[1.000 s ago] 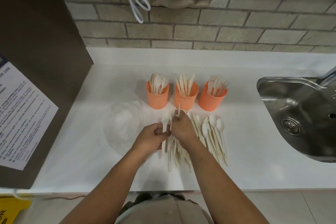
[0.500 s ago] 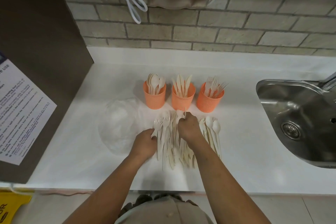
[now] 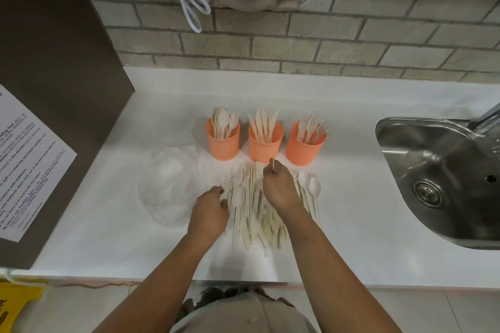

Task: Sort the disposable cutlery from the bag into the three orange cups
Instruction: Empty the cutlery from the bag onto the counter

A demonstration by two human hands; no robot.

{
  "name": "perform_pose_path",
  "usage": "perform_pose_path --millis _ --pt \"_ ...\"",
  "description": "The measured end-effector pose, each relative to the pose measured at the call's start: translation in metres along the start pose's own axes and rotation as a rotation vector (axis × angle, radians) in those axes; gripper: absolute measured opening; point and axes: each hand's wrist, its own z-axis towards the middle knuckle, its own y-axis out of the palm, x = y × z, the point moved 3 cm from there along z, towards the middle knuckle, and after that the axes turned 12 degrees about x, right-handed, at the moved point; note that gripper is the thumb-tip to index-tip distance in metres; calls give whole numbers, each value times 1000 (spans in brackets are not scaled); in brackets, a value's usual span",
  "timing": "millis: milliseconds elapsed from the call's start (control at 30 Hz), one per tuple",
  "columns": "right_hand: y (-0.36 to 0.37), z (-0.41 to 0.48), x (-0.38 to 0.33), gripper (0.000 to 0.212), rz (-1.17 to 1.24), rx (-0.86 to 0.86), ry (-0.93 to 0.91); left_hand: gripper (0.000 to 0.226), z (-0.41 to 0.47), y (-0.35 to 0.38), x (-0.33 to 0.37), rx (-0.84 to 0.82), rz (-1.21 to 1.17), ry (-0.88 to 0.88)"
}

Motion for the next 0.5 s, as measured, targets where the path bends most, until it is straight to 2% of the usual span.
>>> perform_pose_path --millis 100,233,300,400,500 --pt "-8 0 1 35 195 78 64 37 -1 1 0 16 -17 -14" --pt "-22 1 7 28 367 139 146 43 -1 1 0 45 8 -42" --pt "-25 3 11 29 454 104 233 43 -2 0 0 50 4 -54" --pt "-23 3 12 37 425 38 297 42 -2 0 1 39 -1 -57" --pt "-14 2 12 52 319 27 187 39 -2 2 0 37 -15 -67"
